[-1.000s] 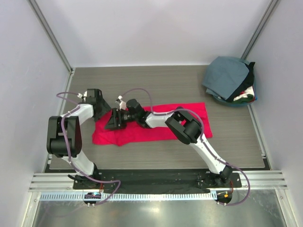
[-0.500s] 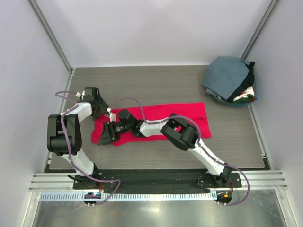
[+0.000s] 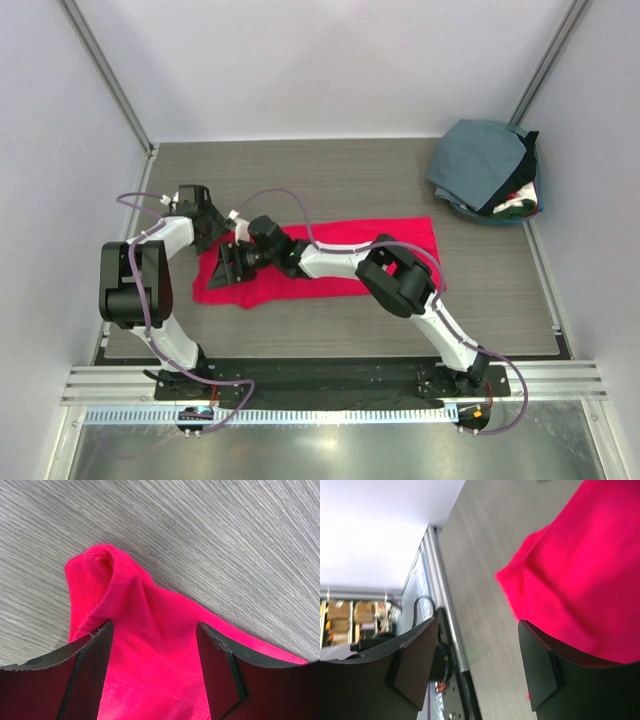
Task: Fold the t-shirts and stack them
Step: Fold the tshirt
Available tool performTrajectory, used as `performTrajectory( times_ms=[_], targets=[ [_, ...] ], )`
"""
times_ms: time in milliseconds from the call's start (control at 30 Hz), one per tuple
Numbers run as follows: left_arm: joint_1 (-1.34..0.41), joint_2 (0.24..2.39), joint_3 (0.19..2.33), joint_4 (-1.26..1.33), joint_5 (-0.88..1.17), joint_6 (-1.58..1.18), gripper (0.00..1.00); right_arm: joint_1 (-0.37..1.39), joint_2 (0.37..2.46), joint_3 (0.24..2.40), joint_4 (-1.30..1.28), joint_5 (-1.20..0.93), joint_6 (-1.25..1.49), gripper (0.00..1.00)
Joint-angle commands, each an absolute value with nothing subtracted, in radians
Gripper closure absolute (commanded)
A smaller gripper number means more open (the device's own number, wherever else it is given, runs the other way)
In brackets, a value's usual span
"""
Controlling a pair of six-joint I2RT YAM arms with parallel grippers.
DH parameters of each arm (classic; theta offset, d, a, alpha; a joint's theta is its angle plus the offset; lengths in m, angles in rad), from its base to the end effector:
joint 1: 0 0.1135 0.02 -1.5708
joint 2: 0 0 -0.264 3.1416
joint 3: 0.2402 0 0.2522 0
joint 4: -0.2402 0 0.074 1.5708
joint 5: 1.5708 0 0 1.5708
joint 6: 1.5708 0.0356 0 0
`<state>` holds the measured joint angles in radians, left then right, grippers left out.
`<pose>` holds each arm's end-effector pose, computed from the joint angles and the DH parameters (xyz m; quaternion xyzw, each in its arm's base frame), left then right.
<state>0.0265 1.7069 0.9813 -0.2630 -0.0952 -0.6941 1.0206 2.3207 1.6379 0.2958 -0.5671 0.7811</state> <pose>0.3389 0.0124 0.1660 -0.3501 0.8906 -0.0509 0.2858 0.2578 0.4568 0.1594 -0.2502 0.7724 0.5640 0.1506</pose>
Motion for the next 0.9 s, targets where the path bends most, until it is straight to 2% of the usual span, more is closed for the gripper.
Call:
performTrajectory(
  times_ms=[0, 333, 600, 867],
  targets=[
    [0.035, 1.721, 0.993, -0.262, -0.094, -0.675, 0.31, 0.993, 2.299, 1.710, 0.271, -0.506, 0.739, 0.29],
    [0.037, 1.727, 0.991, -0.256, -0.087, -0.672, 0.32, 0.973, 2.488, 1.907, 0.253, -0.532, 0.713, 0.28],
    [0.040, 1.732, 0.994, -0.253, -0.081, -0.672, 0.32, 0.977, 2.503, 1.824, 0.319, -0.619, 0.775, 0.29],
    [0.054, 1.753, 1.005, -0.249, -0.078, -0.675, 0.32, 1.037, 2.395, 1.689, 0.373, -0.667, 0.788, 0.30]
  ],
)
